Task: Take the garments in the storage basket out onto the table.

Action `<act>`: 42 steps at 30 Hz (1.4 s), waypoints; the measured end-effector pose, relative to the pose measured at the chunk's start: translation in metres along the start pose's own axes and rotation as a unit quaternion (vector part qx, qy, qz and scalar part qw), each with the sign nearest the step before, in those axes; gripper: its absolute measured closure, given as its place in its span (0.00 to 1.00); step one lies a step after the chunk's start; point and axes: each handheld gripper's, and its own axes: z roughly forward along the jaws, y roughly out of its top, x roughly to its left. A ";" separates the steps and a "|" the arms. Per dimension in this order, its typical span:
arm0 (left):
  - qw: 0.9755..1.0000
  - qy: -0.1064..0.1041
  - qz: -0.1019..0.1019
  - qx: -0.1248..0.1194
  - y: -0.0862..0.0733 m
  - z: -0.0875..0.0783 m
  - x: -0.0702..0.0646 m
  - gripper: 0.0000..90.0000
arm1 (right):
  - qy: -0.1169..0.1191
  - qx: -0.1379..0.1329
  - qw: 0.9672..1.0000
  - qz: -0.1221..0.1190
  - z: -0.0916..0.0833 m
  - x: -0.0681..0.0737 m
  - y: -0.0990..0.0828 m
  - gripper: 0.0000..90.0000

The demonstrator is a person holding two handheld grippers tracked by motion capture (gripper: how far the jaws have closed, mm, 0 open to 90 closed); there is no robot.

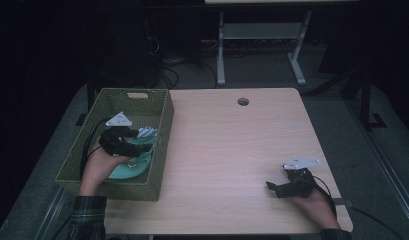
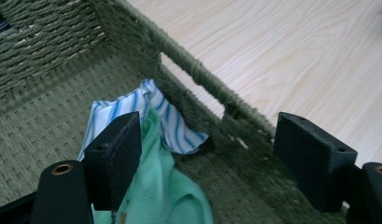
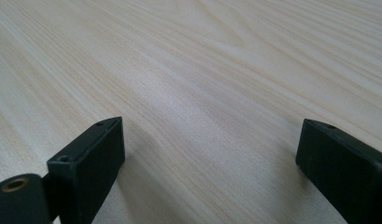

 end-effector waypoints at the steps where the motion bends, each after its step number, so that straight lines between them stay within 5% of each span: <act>1: 1.000 0.002 -0.002 0.002 -0.001 0.001 0.001 0.26 | 0.000 0.000 1.000 0.000 0.000 0.000 0.000 0.09; 34: 0.998 0.025 -0.011 0.048 -0.034 0.014 0.025 0.28 | 0.000 0.000 1.000 0.000 0.000 0.000 0.000 0.09; 42: 0.998 0.011 -0.015 0.062 -0.040 0.022 0.028 0.33 | 0.000 0.000 1.000 0.000 0.000 0.000 0.000 0.09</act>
